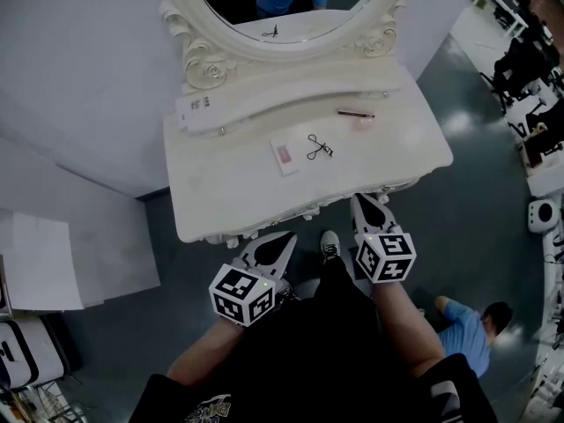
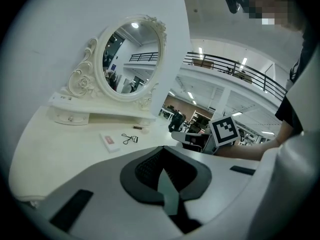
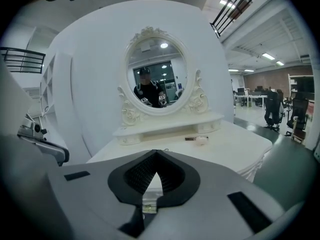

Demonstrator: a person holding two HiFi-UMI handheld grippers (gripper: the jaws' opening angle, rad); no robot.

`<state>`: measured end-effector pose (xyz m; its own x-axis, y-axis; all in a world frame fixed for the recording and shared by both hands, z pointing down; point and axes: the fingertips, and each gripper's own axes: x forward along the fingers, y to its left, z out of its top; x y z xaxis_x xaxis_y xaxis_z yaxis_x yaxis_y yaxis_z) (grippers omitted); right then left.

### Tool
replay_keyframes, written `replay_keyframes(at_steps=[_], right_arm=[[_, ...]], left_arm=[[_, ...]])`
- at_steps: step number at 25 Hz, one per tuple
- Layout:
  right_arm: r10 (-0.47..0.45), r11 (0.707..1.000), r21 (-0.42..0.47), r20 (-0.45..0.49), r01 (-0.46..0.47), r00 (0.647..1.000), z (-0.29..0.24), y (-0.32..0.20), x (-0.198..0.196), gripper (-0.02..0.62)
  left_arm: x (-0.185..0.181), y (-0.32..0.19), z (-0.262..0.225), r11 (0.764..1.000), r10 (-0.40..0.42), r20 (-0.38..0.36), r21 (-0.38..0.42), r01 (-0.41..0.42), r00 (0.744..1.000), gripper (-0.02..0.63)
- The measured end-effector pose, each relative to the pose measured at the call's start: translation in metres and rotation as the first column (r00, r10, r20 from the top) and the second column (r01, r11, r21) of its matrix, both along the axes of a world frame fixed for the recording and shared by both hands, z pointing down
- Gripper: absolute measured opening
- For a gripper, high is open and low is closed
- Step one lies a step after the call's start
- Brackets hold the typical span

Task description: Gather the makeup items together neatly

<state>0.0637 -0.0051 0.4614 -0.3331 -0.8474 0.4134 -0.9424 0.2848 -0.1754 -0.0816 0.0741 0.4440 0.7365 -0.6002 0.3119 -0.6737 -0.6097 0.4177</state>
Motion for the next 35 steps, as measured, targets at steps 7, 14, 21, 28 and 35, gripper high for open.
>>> replay_keyframes(at_steps=[7,14,21,28,35], right_arm=[[-0.004,1.000,0.021,0.000,0.004,1.000,-0.006,-0.015,0.021,0.029],[-0.059,0.998,0.020,-0.017,0.059,0.998,-0.008,-0.060,0.055,0.029],[-0.100,0.995,0.005,-0.029,0.100,0.995,0.002,-0.100,0.088,0.029],[-0.150,0.989,-0.017,-0.055,0.150,0.987,0.016,-0.133,0.116,0.029],[-0.220,0.975,-0.038,-0.073,0.218,0.973,0.031,-0.163,0.131,0.029]], left_arm=[[0.011,-0.012,-0.008,0.999,-0.022,0.011,0.028,0.022,1.000,0.008],[0.042,-0.045,-0.011,0.996,-0.085,0.009,0.020,0.085,0.996,0.008],[0.073,-0.075,-0.006,0.991,-0.136,0.008,0.001,0.136,0.991,0.008],[0.105,-0.101,0.001,0.987,-0.159,0.012,-0.012,0.159,0.987,0.008],[0.130,-0.118,0.010,0.980,-0.197,0.019,-0.024,0.198,0.980,0.008]])
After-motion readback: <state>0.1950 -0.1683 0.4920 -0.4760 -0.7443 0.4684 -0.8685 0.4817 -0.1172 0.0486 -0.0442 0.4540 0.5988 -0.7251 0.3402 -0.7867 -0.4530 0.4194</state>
